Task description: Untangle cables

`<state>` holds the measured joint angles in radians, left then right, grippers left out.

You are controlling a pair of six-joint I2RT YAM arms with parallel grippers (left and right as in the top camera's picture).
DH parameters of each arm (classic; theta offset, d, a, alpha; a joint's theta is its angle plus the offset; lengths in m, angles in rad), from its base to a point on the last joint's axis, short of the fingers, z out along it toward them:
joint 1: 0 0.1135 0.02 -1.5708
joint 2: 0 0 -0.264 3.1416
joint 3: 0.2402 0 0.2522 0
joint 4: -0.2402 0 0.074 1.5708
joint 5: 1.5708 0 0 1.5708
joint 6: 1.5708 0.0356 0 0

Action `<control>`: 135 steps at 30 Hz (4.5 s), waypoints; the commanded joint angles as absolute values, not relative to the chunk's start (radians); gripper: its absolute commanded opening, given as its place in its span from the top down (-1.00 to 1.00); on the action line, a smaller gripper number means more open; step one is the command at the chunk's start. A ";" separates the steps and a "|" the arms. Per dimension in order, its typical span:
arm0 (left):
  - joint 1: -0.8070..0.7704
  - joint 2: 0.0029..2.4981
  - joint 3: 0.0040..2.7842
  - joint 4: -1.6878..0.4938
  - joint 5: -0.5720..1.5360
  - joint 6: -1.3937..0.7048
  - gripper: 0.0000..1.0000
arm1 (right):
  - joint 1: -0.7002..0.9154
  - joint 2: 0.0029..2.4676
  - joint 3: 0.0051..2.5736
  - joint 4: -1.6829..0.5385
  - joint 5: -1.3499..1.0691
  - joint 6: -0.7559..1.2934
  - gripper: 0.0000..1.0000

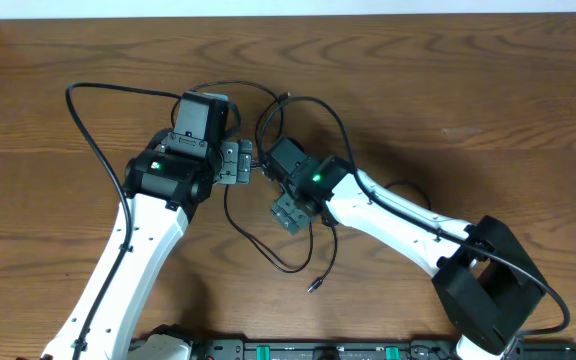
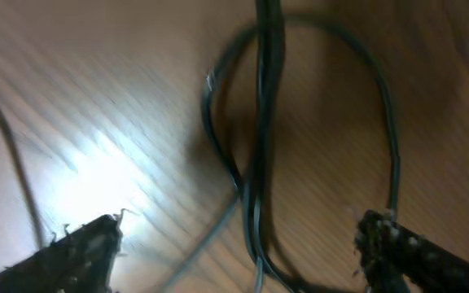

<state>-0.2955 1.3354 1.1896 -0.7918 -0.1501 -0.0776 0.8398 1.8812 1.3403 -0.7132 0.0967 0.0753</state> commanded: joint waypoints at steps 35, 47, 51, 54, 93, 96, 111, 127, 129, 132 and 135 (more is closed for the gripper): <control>-0.293 1.347 1.197 -0.799 -0.169 -0.083 -0.92 | 0.825 2.044 1.337 -0.564 0.045 0.266 0.03; -0.293 1.347 1.197 -0.799 -0.169 -0.083 -0.92 | 0.825 2.044 1.337 -0.565 0.046 0.278 0.56; -0.293 1.347 1.197 -0.799 -0.169 -0.083 -0.92 | 0.824 2.042 1.337 -0.571 0.046 0.290 0.07; -0.293 1.347 1.197 -0.799 -0.169 -0.083 -0.92 | 0.824 2.040 1.337 -0.578 0.053 0.312 -0.25; -0.293 1.347 1.197 -0.799 -0.169 -0.083 -0.92 | 0.826 1.904 1.339 -0.778 0.234 0.347 0.19; -0.293 1.347 1.197 -0.799 -0.169 -0.083 -0.92 | 0.825 1.904 1.339 -0.778 0.234 0.348 0.19; -0.293 1.347 1.197 -0.799 -0.169 -0.083 -0.92 | 0.817 1.905 1.338 -0.589 0.283 0.321 0.12; -0.293 1.347 1.197 -0.798 -0.169 -0.083 -0.92 | 0.639 1.905 1.303 -0.691 0.275 0.411 0.18; -0.293 1.347 1.197 -0.798 -0.169 -0.083 -0.92 | 0.633 1.905 1.278 -0.683 0.255 0.412 0.18; -0.293 1.347 1.197 -0.798 -0.169 -0.083 -0.92 | 0.634 1.905 1.235 -0.668 0.253 0.413 0.18; -0.293 1.347 1.197 -0.798 -0.169 -0.083 -0.92 | 0.641 1.905 1.200 -0.662 0.247 0.415 0.18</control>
<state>-0.2955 1.3354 1.1896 -0.7971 -0.1566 -0.0780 0.6361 1.9209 1.2263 -0.6670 0.2642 0.3939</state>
